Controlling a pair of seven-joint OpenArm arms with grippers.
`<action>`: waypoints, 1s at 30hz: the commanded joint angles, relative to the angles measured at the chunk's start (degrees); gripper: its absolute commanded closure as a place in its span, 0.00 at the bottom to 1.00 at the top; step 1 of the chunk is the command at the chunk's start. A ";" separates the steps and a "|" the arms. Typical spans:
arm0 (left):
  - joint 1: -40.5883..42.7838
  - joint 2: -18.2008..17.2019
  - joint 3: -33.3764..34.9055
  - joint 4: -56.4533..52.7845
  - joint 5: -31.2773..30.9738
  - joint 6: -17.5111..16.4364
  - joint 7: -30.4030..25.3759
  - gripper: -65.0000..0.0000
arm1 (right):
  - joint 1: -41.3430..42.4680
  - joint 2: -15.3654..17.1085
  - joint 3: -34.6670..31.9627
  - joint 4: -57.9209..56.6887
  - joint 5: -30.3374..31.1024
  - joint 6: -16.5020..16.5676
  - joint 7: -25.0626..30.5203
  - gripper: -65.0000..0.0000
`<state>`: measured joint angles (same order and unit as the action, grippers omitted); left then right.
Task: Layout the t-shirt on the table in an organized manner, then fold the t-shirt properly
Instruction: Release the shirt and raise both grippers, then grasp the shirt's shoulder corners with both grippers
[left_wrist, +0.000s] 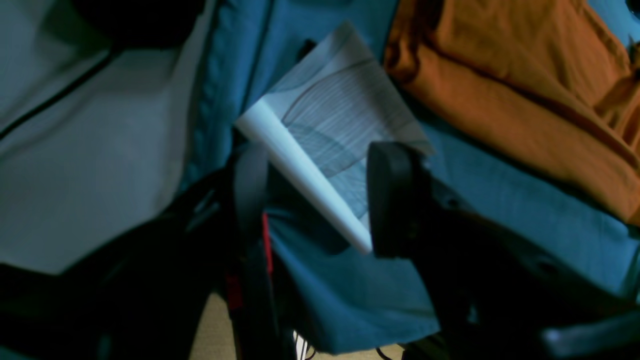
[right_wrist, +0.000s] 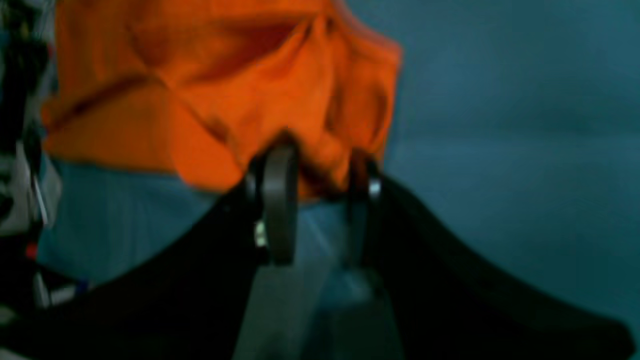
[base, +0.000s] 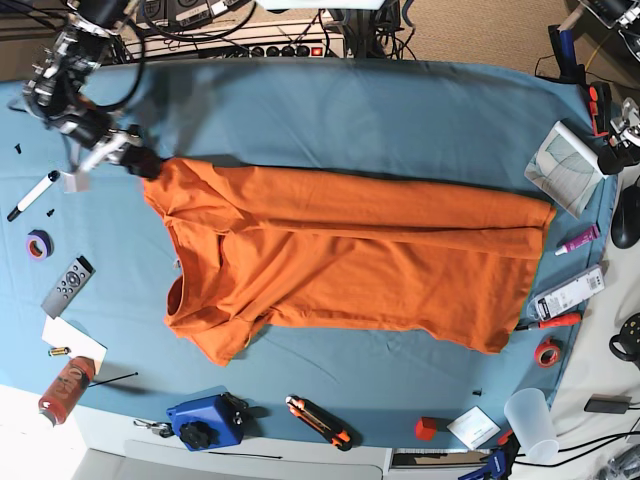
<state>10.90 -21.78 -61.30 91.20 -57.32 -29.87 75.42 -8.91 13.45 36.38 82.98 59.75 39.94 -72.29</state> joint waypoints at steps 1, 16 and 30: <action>-0.15 -1.40 -0.33 0.96 -1.49 -0.07 -0.94 0.49 | 0.39 0.66 -0.59 0.68 0.37 0.06 1.29 0.72; -0.26 -1.40 -0.33 0.96 -1.49 -0.07 -2.40 0.49 | 3.37 -1.84 -1.84 0.61 -9.20 0.06 3.56 1.00; -0.35 2.47 17.31 0.96 -4.00 -1.62 -4.07 0.49 | 3.37 -1.20 -1.79 0.63 -9.42 0.06 3.34 1.00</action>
<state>10.96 -18.00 -43.40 91.15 -60.10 -31.42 72.23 -5.87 11.40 34.48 82.96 50.83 39.97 -68.75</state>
